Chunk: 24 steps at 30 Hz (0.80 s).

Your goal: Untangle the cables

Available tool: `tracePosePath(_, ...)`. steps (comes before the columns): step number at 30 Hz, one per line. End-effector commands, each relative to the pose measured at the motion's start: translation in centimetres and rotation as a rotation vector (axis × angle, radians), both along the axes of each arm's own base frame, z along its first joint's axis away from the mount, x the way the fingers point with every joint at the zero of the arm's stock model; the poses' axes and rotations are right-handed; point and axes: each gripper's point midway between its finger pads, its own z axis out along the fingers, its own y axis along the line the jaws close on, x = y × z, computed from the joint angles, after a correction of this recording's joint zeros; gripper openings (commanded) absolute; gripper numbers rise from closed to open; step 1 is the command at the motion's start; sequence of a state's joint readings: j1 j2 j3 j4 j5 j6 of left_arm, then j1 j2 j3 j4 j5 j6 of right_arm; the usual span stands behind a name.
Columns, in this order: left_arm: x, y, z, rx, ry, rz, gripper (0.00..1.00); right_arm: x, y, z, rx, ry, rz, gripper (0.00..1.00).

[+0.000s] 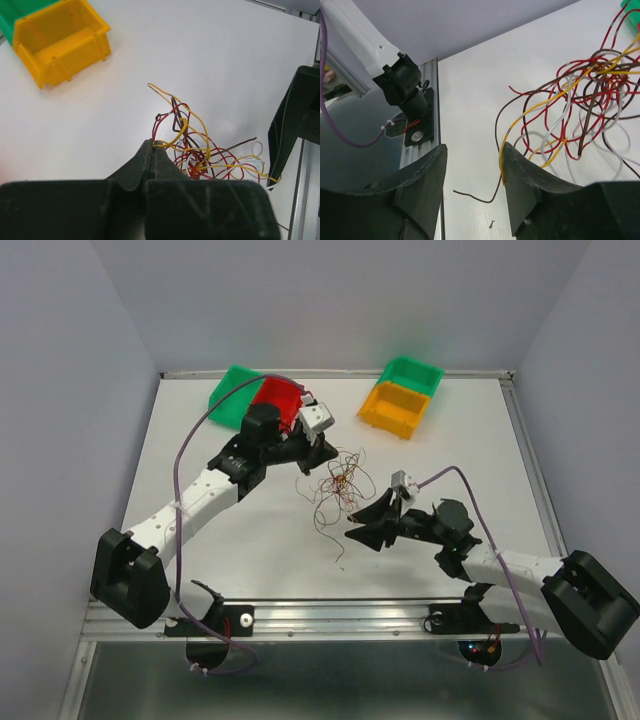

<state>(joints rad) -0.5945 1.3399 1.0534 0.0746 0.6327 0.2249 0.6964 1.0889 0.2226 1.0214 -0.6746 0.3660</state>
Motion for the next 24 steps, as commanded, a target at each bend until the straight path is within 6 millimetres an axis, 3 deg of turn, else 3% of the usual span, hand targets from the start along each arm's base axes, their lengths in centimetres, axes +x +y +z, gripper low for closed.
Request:
tracePosePath(1, 0.4, -0.2, 4.1, -0.104, -0.064, -0.03, 0.0, 0.5, 1.4, 3.1, 0.057, -0.098, 0.035, 0.5)
tracePosePath(4, 1.3, 0.3, 4.6, -0.111, -0.09, 0.029, 0.0, 0.2, 1.6, 2.9, 0.048, -0.104, 0.053, 0.41)
tracePosePath(6, 3.4, 1.9, 5.2, -0.112, -0.113, 0.178, 0.0, -0.2, 1.6, 2.8, 0.044, -0.117, 0.073, 0.33)
tracePosePath(9, 8.4, 7.3, 6.1, -0.155, -0.112, 0.457, 0.0, -1.4, 1.3, 2.6, 0.039, -0.144, 0.115, 0.32)
tracePosePath(10, 8.7, 7.6, 6.4, -0.167, -0.107, 0.489, 0.0, -1.8, 1.2, 2.7, 0.043, -0.155, 0.129, 0.32)
tracePosePath(13, 12.7, 14.0, 7.0, -0.197, -0.12, 0.711, 0.0, -3.6, 0.4, 3.2, 0.058, -0.19, 0.184, 0.32)
tracePosePath(15, 14.4, 15.7, 6.2, -0.185, -0.118, 0.776, 0.0, -4.6, -0.3, 3.8, 0.082, -0.215, 0.192, 0.31)
tracePosePath(17, 16.0, 17.2, 5.3, -0.167, -0.111, 0.847, 0.0, -5.6, -0.9, 4.2, 0.1, -0.238, 0.207, 0.31)
tracePosePath(18, 17.2, 17.6, 3.6, -0.138, -0.079, 0.872, 0.0, -6.0, -1.2, 4.4, 0.11, -0.247, 0.21, 0.31)
tracePosePath(20, 18.4, 18.2, 3.0, -0.116, -0.063, 0.91, 0.0, -6.9, -2.2, 5.4, 0.152, -0.27, 0.199, 0.31)
tracePosePath(21, 19.1, 18.4, 1.5, -0.094, -0.036, 0.924, 0.0, -7.1, -2.5, 5.7, 0.166, -0.271, 0.188, 0.31)
tracePosePath(24, 19.4, 17.3, 1.1, -0.096, -0.016, 0.863, 0.0, -5.7, -3.5, 7.0, 0.191, -0.258, 0.048, 0.32)
